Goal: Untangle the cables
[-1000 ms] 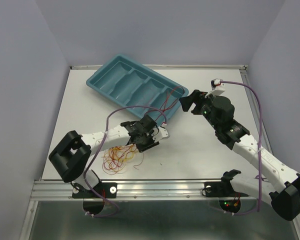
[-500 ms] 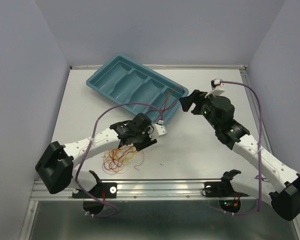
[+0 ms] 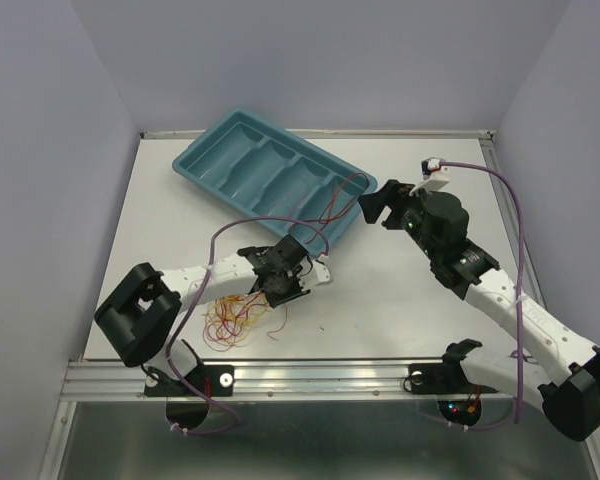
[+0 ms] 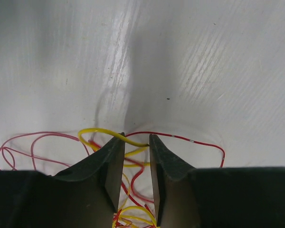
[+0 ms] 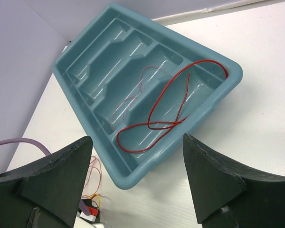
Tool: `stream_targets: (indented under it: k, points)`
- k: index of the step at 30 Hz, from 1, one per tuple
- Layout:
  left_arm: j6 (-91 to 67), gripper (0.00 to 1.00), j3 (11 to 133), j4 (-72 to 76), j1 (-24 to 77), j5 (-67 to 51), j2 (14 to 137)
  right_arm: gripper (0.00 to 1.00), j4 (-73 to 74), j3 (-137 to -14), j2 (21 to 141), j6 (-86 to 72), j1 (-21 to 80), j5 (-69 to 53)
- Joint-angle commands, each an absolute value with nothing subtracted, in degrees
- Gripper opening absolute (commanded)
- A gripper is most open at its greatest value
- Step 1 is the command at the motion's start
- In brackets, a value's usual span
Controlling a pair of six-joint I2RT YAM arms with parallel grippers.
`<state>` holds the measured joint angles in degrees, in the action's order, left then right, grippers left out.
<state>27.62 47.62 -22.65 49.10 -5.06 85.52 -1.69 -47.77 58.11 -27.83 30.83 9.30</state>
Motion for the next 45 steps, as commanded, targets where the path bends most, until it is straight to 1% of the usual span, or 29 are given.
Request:
stream_targets:
  k: [1,2,3,4,7,10,13,16,19,22,24,26,28,29,30,33,35,39,40,41,42,44,45]
  points:
    - [29.18,0.37,47.11,-21.80,48.96,-7.12,86.04,0.82,-3.87,-46.32,57.30,-27.07,31.11,8.88]
    - [29.35,0.37,47.11,-21.71,48.96,-7.64,86.48,0.82,-3.87,-46.32,57.30,-27.07,31.11,8.88]
    - [29.62,0.33,47.37,-21.97,48.96,-8.26,87.09,0.82,-3.87,-46.32,57.30,-27.07,31.11,8.88]
    - [29.79,0.24,47.46,-21.97,48.96,-8.26,88.06,0.82,-3.87,-46.41,57.39,-27.07,31.11,8.96]
    - [30.76,0.17,47.64,-22.32,48.96,-9.75,88.42,0.82,-3.87,-46.32,57.39,-27.07,31.11,8.88]
    - [30.76,0.00,48.16,-22.59,48.96,-9.58,86.59,0.82,-3.87,-46.32,57.39,-26.98,31.11,8.96]
    - [30.50,0.00,49.65,-23.02,48.96,-9.67,83.68,0.82,-4.04,-46.23,57.57,-26.20,31.20,7.48]
    - [29.71,0.00,54.74,-26.27,48.78,-11.42,77.02,0.82,-7.19,-45.27,57.92,-25.32,31.20,3.53]
    - [27.69,0.00,62.73,-30.05,48.43,-13.62,71.48,0.82,-10.89,-42.98,57.74,-24.87,31.20,-2.17]
    - [24.80,0.00,71.43,-32.25,48.34,-14.24,66.91,0.81,-19.65,-39.30,56.69,-24.87,31.11,-8.42]
    - [22.42,0.00,77.94,-32.69,48.34,-14.59,65.40,0.79,-24.76,-36.05,56.34,-25.48,31.11,-15.79]
    - [21.10,0.00,82.24,-33.57,48.25,-14.85,65.21,0.80,-32.32,-34.20,56.60,-26.36,31.11,-23.51]
    - [20.31,0.00,88.22,-34.27,48.34,-15.90,65.65,0.86,-36.28,-32.36,56.86,-27.42,31.11,-27.40]
    - [20.13,0.00,89.81,-34.71,48.34,-16.17,65.83,0.91,-39.87,-31.73,56.78,-27.77,31.20,-30.73]
    - [19.87,0.00,92.78,-34.72,48.34,-16.26,66.09,0.93,-41.73,-31.12,56.69,-28.12,31.29,-32.15]
    - [18.81,0.00,96.40,-36.38,48.34,-18.18,68.02,0.95,-48.86,-29.01,56.60,-29.53,31.81,-36.90]
    - [18.19,0.00,100.96,-38.93,48.34,-21.00,70.39,0.96,-49.66,-29.18,56.78,-28.48,33.04,-36.83]
    - [17.06,0.00,103.79,-40.87,48.43,-23.12,73.30,0.96,-49.83,-30.67,58.79,-26.98,35.68,-39.10]
    - [16.96,0.00,103.89,-40.78,48.43,-22.85,73.39,0.94,-49.83,-31.28,59.41,-26.63,36.47,-40.07]
    - [16.79,0.00,104.15,-40.61,48.34,-22.42,73.65,0.90,-49.49,-31.81,60.11,-25.85,38.56,-40.60]
    - [16.44,0.00,104.50,-40.26,48.43,-21.89,73.65,0.78,-48.53,-33.12,61.16,-25.14,39.63,-40.43]
    - [16.17,0.00,104.76,-39.82,48.34,-20.66,73.21,0.60,-43.44,-34.53,62.22,-21.90,42.27,-38.95]
    - [16.00,0.00,105.03,-39.21,48.34,-20.13,72.95,0.39,-41.68,-35.32,62.49,-20.84,42.80,-37.11]
